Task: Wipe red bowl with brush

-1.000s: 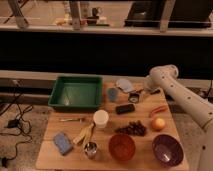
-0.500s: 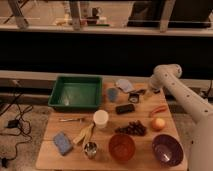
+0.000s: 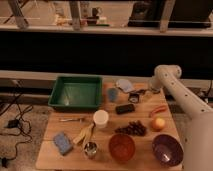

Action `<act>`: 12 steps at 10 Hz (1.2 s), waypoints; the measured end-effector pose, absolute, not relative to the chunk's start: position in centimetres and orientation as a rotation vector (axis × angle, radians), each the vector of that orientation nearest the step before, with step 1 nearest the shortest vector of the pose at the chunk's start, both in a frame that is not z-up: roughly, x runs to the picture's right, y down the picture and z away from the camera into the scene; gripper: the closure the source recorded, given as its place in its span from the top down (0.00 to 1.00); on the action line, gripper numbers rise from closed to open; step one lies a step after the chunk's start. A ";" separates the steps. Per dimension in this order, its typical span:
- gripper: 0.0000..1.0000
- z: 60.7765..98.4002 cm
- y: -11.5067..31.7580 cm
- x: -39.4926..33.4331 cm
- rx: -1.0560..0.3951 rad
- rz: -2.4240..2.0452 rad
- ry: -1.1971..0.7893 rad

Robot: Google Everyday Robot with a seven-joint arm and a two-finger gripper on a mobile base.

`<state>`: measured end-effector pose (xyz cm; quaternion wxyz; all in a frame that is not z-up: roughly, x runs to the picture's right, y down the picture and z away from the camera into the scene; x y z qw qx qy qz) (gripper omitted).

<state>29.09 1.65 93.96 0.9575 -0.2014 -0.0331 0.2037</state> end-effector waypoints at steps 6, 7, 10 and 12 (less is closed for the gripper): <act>0.80 96.0 2.2 26.9 -0.469 0.287 -0.201; 0.80 96.4 2.1 26.7 -0.472 0.275 -0.207; 0.80 98.6 1.2 27.8 -0.473 0.269 -0.199; 0.80 99.6 0.9 28.9 -0.480 0.277 -0.180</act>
